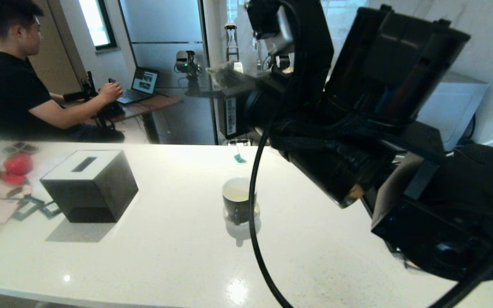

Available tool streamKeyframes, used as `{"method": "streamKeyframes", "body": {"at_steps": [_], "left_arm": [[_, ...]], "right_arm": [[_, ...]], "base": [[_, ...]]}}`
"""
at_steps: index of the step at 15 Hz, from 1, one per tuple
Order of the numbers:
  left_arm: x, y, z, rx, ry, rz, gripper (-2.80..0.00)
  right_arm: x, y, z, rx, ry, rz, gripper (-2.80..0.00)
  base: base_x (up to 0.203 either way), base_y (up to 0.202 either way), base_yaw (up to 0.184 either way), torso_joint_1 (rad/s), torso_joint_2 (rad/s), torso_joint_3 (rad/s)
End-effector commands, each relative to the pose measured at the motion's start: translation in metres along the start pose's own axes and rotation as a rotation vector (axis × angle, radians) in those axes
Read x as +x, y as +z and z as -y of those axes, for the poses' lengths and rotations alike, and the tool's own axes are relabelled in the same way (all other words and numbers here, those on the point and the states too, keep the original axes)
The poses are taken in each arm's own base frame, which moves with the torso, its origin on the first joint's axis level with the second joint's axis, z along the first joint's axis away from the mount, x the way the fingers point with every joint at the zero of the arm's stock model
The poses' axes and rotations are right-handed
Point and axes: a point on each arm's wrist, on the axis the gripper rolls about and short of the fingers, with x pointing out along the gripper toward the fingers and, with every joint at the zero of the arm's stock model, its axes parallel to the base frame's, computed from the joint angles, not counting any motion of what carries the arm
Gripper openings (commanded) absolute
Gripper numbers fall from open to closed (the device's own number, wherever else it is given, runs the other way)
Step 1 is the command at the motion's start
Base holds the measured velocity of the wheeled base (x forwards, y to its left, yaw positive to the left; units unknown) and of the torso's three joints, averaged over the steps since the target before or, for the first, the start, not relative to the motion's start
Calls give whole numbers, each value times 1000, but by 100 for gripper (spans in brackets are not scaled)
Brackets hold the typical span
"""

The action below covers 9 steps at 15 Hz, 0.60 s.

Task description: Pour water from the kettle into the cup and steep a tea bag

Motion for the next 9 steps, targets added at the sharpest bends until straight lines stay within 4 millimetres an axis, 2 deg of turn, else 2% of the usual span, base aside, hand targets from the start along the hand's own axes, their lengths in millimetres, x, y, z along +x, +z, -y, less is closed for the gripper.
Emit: {"method": "streamKeyframes", "body": {"at_steps": [1, 5, 9], "left_arm": [[21, 19, -4, -9, -20, -50, -280], [61, 44, -11, -11, -73, -49, -280], [97, 50, -15, -24, -186, -68, -280]], "right_arm": [[4, 4, -1, 5, -4, 17, -280], [7, 6, -2, 8, -5, 24, -280], [18, 9, -6, 15, -9, 42, -280]], "base": [[0, 0, 0, 0, 0, 0], [0, 0, 0, 0, 0, 0], [0, 0, 0, 0, 0, 0]]}}
